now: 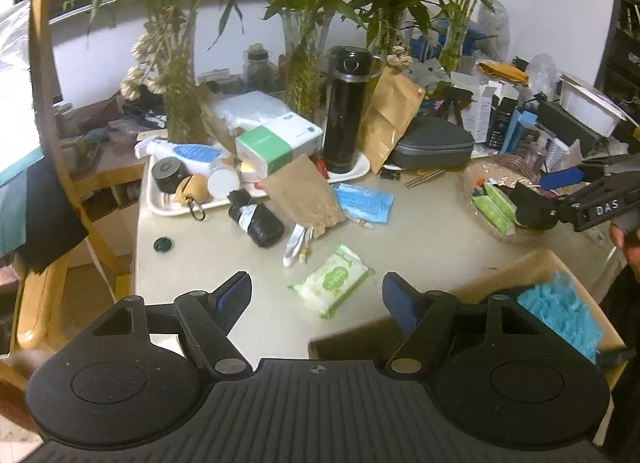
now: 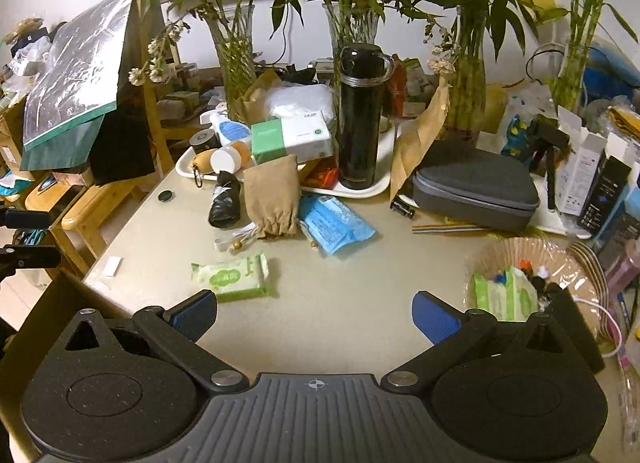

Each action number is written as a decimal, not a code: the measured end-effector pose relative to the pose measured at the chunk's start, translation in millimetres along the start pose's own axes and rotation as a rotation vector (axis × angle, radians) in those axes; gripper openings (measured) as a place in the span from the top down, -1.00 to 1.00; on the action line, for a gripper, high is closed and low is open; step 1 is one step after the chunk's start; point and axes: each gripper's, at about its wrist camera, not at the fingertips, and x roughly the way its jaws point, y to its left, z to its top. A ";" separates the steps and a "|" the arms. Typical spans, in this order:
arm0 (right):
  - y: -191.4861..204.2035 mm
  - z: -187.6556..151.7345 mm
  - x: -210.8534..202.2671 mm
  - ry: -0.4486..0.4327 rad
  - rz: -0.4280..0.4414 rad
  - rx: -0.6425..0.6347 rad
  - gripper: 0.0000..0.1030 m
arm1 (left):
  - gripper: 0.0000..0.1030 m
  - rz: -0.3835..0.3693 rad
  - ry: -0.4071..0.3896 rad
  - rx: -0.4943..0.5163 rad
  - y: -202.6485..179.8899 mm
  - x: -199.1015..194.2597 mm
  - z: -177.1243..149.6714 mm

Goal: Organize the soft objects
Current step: 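Reach the left gripper to the green-and-white wipes packet and grasp it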

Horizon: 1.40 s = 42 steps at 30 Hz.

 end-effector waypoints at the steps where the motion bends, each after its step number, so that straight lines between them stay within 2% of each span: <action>1: -1.8 2.4 3.4 0.001 0.002 -0.003 -1.00 | -0.40 -0.003 0.001 0.004 0.8 3.6 2.3; 5: -9.3 9.9 16.6 0.004 0.013 -0.015 -1.00 | -0.40 -0.033 0.004 0.034 3.2 19.7 12.3; 14: -28.2 14.5 38.5 -0.016 0.011 -0.003 -1.00 | -0.40 -0.156 0.029 0.140 8.1 70.6 29.5; 23: -39.7 15.2 47.0 -0.035 -0.013 0.017 -1.00 | -0.39 -0.170 0.047 0.212 14.5 132.6 25.9; 28: -43.0 18.2 52.5 -0.021 -0.032 0.025 -1.00 | -0.39 -0.211 0.117 0.204 24.5 160.6 21.0; 35: -44.1 21.5 53.8 -0.009 -0.015 0.071 -1.00 | -0.39 -0.285 0.222 0.295 12.7 192.5 7.7; 38: -42.5 22.3 54.0 -0.011 -0.012 0.066 -1.00 | -0.39 -0.289 0.248 0.334 6.0 202.2 3.2; 42: -41.5 22.4 57.1 0.001 -0.015 0.064 -1.00 | -0.38 -0.258 0.284 0.373 1.9 216.3 -4.0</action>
